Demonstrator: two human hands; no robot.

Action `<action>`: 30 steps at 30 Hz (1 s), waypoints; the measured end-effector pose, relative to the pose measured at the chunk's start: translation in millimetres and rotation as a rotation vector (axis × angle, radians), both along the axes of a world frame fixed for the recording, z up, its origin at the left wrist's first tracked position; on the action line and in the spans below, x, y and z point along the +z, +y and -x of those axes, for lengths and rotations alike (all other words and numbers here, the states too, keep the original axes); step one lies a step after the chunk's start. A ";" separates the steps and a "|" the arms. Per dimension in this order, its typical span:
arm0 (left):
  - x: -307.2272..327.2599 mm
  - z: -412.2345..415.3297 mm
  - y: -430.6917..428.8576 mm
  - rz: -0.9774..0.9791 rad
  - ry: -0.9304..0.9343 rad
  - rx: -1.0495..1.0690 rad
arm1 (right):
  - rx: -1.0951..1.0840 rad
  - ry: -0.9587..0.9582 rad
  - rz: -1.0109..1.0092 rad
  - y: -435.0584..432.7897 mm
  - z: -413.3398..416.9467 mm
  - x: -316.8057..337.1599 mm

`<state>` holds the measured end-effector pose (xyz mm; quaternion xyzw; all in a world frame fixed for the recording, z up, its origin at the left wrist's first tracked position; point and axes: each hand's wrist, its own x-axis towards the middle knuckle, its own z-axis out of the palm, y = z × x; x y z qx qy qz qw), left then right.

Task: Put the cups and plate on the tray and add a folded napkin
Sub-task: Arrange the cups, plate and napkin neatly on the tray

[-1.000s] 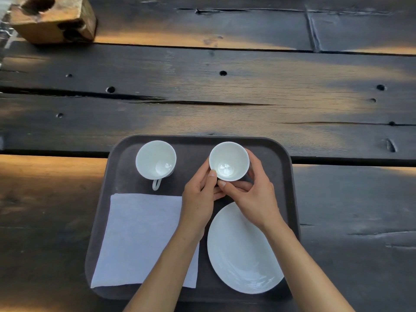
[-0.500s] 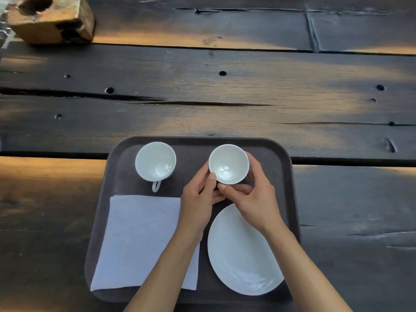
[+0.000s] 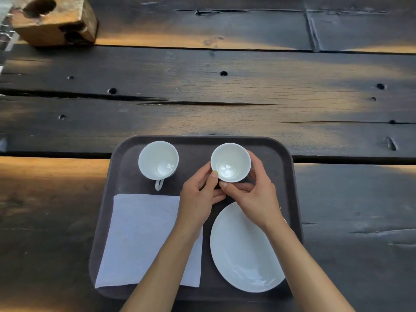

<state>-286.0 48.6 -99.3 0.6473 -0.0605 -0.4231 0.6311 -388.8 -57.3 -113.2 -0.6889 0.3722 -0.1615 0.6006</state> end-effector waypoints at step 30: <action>15.5 -33.6 90.9 -0.389 -0.741 0.372 | -0.094 0.121 0.094 14.9 0.4 8.9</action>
